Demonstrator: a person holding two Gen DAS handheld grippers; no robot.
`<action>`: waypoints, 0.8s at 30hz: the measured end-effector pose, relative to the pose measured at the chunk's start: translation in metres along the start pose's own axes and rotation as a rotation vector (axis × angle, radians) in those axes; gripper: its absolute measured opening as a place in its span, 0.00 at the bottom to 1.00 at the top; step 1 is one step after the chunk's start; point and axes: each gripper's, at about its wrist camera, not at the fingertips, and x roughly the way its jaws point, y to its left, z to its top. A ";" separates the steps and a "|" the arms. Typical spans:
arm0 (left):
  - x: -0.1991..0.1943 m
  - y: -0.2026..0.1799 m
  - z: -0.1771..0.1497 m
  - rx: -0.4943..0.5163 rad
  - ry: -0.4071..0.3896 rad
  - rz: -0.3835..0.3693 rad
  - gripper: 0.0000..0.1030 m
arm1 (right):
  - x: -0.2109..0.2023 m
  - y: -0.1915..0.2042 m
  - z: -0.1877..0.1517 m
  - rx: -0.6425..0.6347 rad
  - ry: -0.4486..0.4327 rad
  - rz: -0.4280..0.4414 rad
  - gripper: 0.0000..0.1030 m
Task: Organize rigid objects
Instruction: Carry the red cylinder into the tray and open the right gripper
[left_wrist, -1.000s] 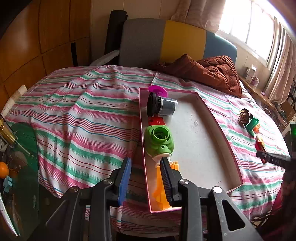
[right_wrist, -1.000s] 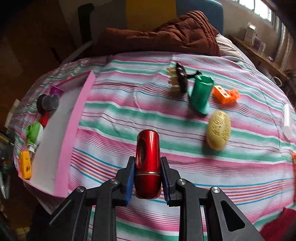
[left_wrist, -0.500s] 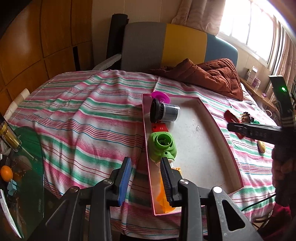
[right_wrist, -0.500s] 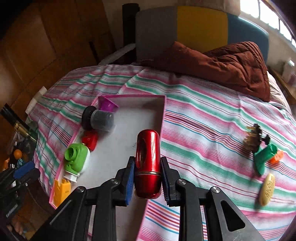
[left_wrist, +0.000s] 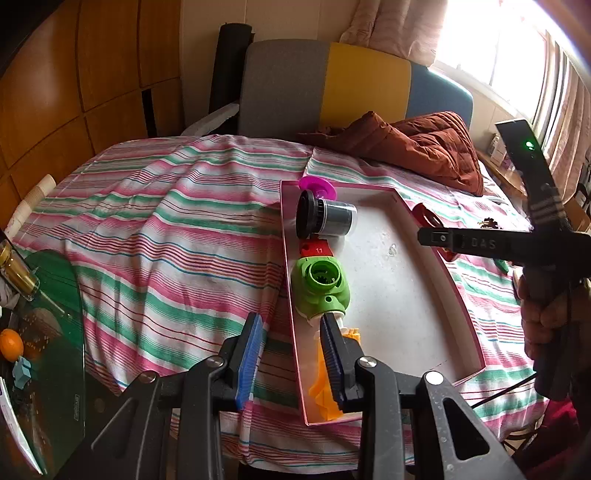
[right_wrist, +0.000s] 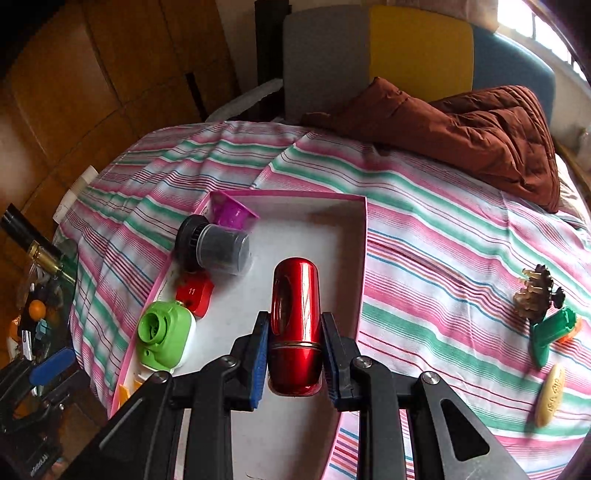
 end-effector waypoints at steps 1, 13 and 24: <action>0.000 0.000 0.000 0.000 0.001 -0.001 0.31 | 0.002 0.000 0.001 0.004 0.004 0.002 0.25; 0.005 0.006 0.000 -0.013 0.011 -0.001 0.31 | 0.034 0.003 0.030 0.029 0.038 -0.024 0.25; 0.012 0.019 0.003 -0.046 0.022 0.012 0.31 | 0.090 0.014 0.065 0.050 0.095 -0.046 0.26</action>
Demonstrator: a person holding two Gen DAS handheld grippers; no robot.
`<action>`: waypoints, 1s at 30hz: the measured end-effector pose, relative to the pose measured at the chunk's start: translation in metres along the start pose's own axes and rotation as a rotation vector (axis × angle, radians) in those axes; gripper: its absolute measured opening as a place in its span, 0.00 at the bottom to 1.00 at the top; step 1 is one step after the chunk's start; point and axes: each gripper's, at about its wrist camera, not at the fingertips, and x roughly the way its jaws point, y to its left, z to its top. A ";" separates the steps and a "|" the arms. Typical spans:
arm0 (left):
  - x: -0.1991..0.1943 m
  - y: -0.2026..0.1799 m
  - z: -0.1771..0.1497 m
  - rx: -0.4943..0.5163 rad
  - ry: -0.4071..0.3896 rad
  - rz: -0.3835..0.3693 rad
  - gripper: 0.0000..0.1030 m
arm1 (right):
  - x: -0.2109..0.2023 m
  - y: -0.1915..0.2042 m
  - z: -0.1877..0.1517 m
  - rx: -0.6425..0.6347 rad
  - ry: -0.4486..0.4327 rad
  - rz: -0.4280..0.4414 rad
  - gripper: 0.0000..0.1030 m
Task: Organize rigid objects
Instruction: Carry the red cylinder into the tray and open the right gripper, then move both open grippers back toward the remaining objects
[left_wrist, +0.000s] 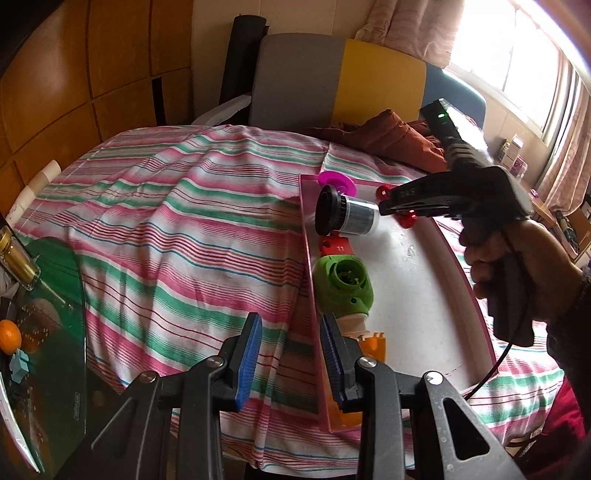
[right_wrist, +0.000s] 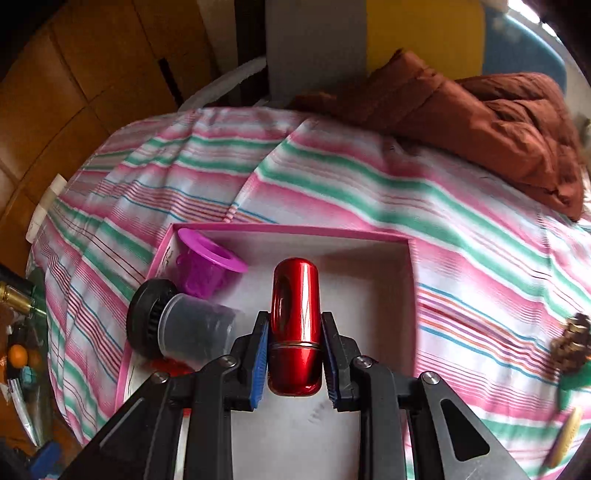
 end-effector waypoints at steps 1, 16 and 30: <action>0.000 0.001 0.000 -0.004 -0.001 0.002 0.31 | 0.005 0.001 0.002 0.003 0.009 0.001 0.26; -0.006 0.000 0.005 -0.006 -0.020 0.016 0.31 | -0.044 -0.015 -0.010 0.023 -0.125 0.081 0.34; -0.023 -0.019 0.002 0.046 -0.049 0.003 0.31 | -0.101 -0.045 -0.055 0.031 -0.222 0.034 0.37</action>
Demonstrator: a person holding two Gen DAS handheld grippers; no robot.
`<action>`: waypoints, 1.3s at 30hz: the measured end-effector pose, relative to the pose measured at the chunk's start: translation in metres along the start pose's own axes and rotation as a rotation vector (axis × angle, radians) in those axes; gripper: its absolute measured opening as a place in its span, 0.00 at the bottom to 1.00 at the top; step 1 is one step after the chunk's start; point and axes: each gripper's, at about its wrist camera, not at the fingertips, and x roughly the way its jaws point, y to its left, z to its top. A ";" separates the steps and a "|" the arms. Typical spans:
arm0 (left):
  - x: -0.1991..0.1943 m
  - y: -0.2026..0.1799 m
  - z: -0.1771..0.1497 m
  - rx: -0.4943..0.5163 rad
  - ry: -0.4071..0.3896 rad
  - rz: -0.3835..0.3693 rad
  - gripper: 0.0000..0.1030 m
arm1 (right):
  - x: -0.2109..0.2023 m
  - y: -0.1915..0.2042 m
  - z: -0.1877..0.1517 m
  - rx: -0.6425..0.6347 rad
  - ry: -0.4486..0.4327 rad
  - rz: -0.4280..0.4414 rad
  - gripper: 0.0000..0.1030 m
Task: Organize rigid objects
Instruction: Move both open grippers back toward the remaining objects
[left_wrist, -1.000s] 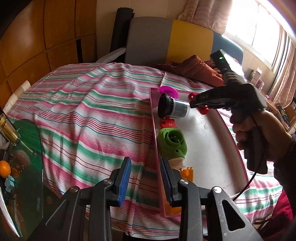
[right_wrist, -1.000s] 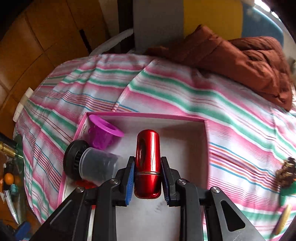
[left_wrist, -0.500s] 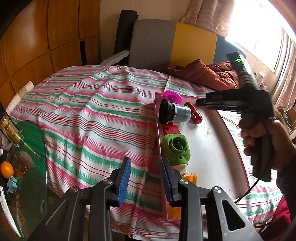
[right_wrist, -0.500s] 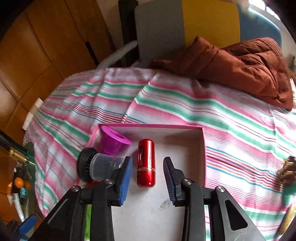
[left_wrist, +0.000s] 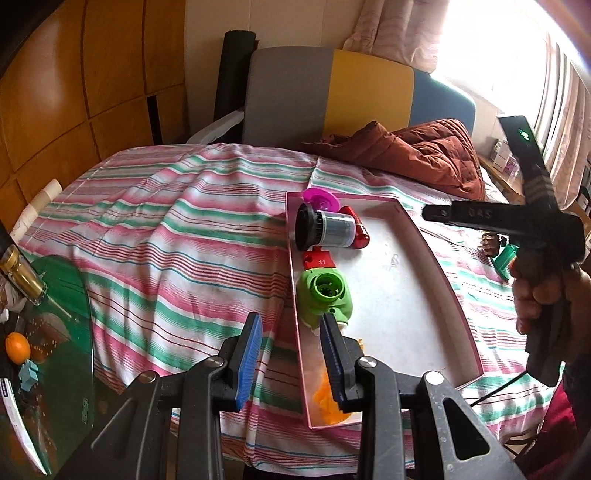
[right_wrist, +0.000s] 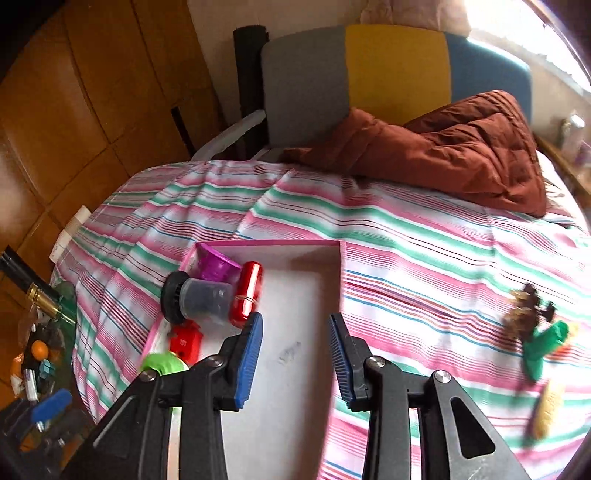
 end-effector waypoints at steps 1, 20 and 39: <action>0.000 -0.002 0.000 0.004 0.000 -0.002 0.31 | -0.004 -0.005 -0.002 0.006 -0.005 -0.004 0.37; -0.005 -0.038 0.001 0.088 -0.001 -0.029 0.31 | -0.070 -0.122 -0.050 0.184 -0.059 -0.166 0.37; 0.001 -0.077 0.004 0.175 0.010 -0.063 0.31 | -0.110 -0.238 -0.105 0.344 -0.040 -0.384 0.47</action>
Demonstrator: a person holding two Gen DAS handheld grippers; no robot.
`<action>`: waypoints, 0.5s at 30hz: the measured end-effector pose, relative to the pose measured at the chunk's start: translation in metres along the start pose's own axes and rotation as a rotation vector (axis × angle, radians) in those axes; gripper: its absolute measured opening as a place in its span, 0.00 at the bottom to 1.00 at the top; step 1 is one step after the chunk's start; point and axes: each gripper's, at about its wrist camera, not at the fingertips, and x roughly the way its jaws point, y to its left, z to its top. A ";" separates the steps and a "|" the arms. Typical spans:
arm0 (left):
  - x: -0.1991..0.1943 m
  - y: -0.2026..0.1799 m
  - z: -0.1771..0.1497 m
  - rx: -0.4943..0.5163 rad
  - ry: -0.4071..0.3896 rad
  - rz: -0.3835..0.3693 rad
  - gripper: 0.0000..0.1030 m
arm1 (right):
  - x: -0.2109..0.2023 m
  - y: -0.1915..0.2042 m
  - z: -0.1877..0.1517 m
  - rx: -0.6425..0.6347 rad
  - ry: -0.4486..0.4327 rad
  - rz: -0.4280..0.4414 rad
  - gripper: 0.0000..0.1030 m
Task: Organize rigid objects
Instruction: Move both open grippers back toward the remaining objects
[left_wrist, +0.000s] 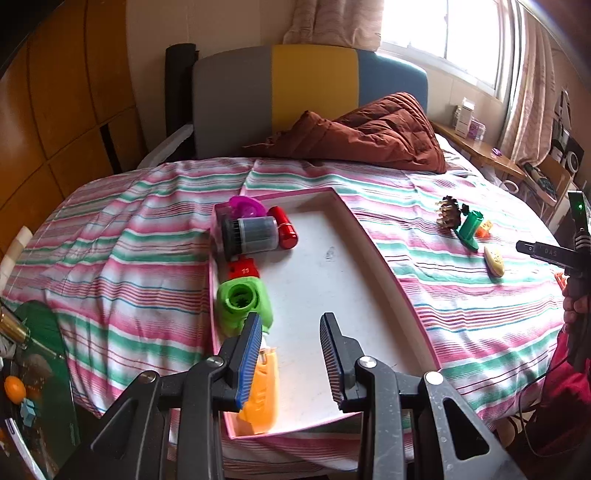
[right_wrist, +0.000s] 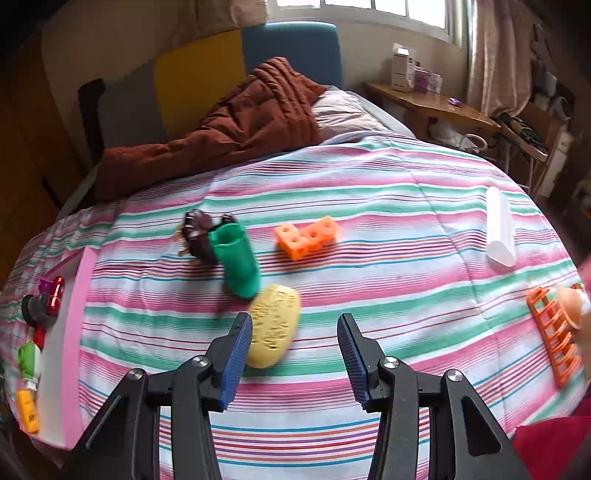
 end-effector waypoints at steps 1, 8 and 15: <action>0.000 -0.002 0.001 0.005 0.001 -0.003 0.31 | 0.001 -0.006 -0.001 0.009 0.000 -0.010 0.47; 0.006 -0.030 0.012 0.065 0.006 -0.023 0.31 | 0.010 -0.049 -0.010 0.107 0.009 -0.031 0.47; 0.017 -0.071 0.023 0.137 0.017 -0.064 0.31 | 0.014 -0.059 -0.007 0.178 0.016 0.002 0.47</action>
